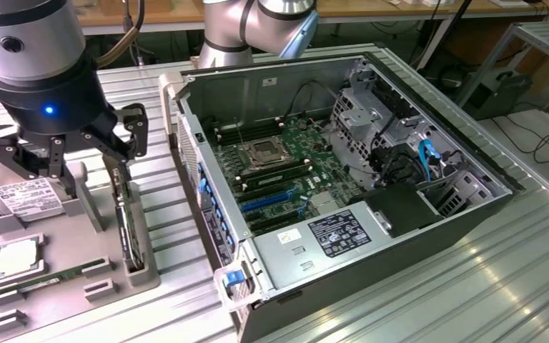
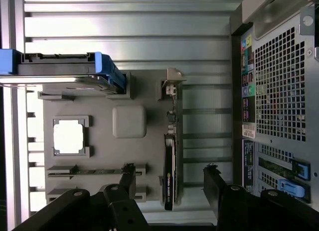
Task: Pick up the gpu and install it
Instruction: 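Pick up the gpu and move the gpu toward the slot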
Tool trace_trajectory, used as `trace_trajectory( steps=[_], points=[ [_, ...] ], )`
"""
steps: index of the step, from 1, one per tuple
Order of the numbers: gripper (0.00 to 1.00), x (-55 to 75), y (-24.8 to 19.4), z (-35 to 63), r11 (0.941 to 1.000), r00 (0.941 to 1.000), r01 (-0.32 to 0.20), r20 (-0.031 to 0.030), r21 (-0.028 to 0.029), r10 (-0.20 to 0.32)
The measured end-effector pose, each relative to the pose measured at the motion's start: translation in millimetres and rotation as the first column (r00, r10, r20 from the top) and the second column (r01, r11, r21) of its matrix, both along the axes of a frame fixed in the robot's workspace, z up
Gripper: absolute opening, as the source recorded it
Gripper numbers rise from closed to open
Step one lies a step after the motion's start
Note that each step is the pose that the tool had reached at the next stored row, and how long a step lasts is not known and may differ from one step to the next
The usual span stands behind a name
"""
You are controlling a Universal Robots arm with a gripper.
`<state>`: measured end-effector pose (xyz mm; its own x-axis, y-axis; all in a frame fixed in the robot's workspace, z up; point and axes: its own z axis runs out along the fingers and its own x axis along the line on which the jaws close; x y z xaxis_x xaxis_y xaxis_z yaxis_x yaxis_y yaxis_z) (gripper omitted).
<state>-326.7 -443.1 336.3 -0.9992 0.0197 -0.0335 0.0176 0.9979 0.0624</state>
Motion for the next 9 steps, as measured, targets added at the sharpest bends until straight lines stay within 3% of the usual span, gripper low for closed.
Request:
trace_trajectory(
  steps=[9],
  points=[
    [0.66,0.0,0.0,-3.9,1.0,1.0,0.0,0.0,0.0001,0.0]
  ],
)
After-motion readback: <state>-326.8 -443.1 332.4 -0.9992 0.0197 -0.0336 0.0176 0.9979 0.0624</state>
